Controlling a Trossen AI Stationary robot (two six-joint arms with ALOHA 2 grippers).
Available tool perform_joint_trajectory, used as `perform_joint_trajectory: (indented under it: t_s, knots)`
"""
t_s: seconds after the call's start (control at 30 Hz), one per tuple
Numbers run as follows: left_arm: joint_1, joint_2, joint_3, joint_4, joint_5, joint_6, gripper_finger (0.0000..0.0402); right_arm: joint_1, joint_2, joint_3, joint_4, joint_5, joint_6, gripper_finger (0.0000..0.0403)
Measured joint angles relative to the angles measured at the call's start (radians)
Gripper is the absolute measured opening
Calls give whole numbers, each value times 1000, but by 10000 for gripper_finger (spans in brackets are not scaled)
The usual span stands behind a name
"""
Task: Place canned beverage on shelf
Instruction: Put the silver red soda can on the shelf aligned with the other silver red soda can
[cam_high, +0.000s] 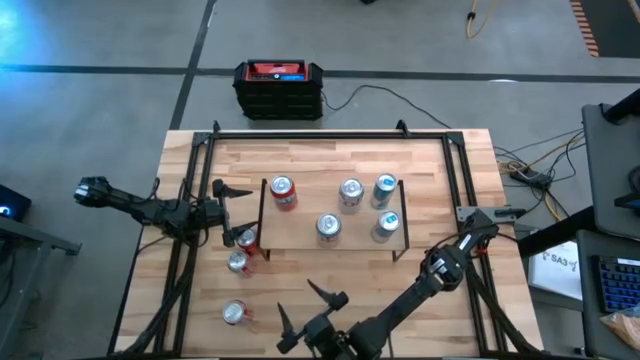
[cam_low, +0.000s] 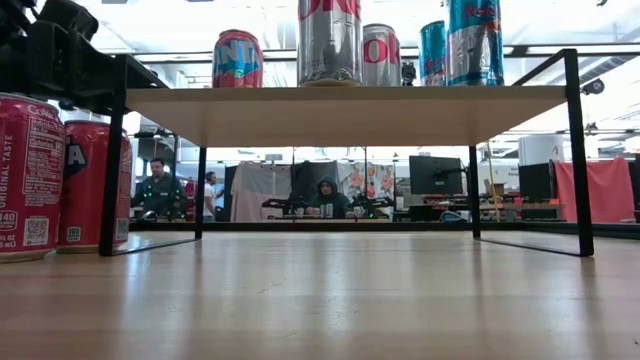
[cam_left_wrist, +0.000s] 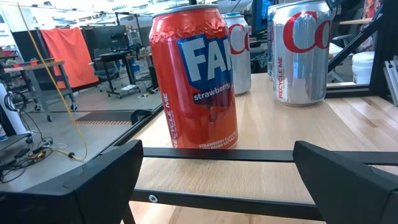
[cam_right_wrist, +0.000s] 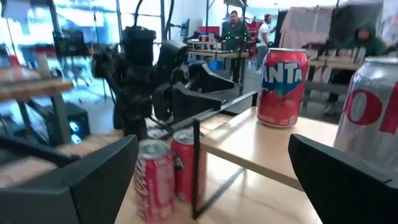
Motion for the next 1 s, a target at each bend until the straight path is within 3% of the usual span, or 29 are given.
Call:
perform_joint_trajectory:
  t_s: [0.23, 0.47, 0.77, 0.87, 1.0]
  knots:
    - [0, 0, 0, 0, 0, 0, 400, -20, -6, -1, 4, 6, -36, 400]
    - [0, 0, 0, 0, 0, 0, 400, -63, -6, -1, 3, 6, 108, 400]
    - [0, 0, 0, 0, 0, 0, 400, -69, -21, -1, -85, 4, 111, 400]
    - [0, 0, 0, 0, 0, 0, 400, -74, -48, -5, -263, 4, 283, 400]
    - [0, 0, 0, 0, 0, 0, 400, -75, -76, -24, -619, 5, 693, 400]
